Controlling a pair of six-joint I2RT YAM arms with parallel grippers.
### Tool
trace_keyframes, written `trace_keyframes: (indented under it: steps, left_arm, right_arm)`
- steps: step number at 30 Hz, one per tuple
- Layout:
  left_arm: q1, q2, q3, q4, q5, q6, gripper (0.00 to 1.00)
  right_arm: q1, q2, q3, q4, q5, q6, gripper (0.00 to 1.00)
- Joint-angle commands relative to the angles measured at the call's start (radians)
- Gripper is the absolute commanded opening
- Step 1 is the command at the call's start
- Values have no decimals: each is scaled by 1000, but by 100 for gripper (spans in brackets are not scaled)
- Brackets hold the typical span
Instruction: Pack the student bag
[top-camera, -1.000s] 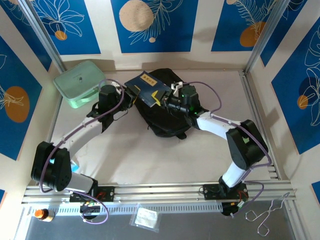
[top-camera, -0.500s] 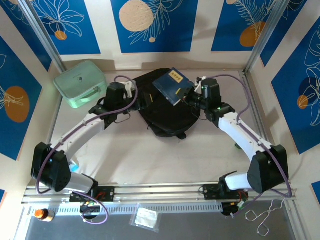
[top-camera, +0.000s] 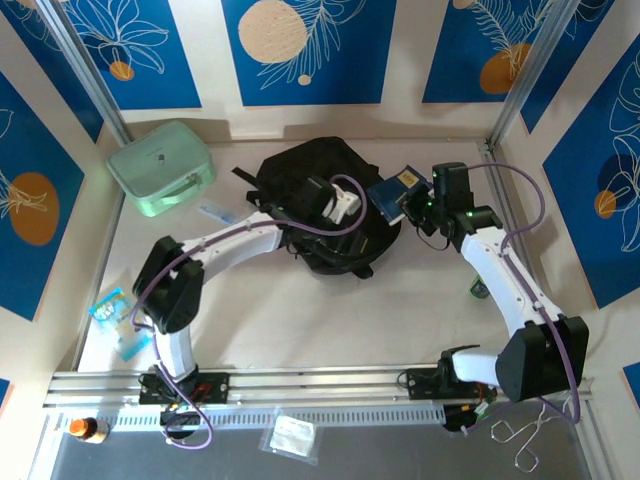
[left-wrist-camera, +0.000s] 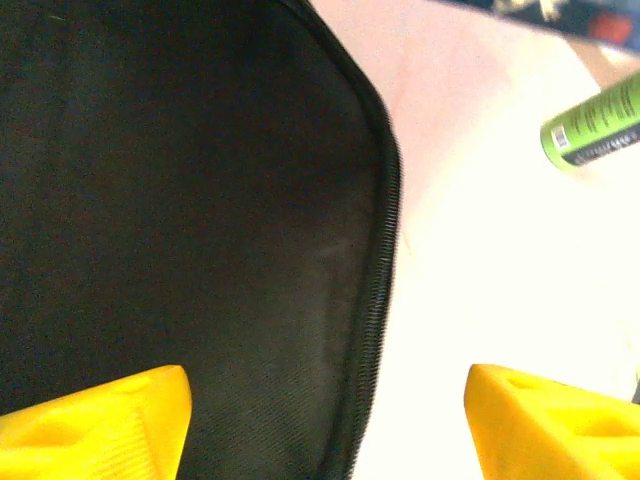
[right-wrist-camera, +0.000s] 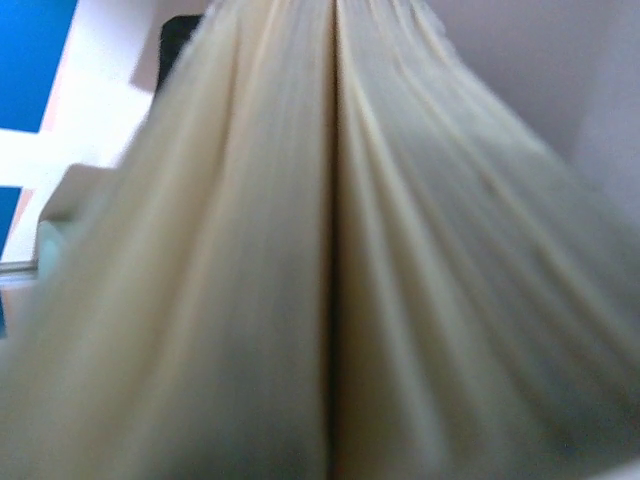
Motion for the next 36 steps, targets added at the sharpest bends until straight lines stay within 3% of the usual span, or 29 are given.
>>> trace_keyframes:
  steps: [1, 11, 26, 32, 34, 36]
  left_arm:
    - [-17, 52, 80, -76, 41, 77, 69]
    - [-17, 185, 214, -122, 78, 68, 50]
    - [-16, 369, 415, -320, 43, 110, 45]
    - [-13, 375, 447, -334, 50, 72, 17]
    - [-12, 369, 454, -332, 47, 60, 3]
    - [-7, 359, 455, -325, 46, 45, 0]
  right_arm:
    - [-50, 2, 52, -47, 5, -32, 0]
    - [-129, -25, 4, -16, -72, -59, 0]
    - [-247, -58, 6, -21, -260, -194, 0]
    - [-255, -79, 1, -32, -277, -243, 0]
    - [-256, -92, -3, -39, -270, -255, 0]
    - [-260, -106, -9, -55, -262, -267, 0]
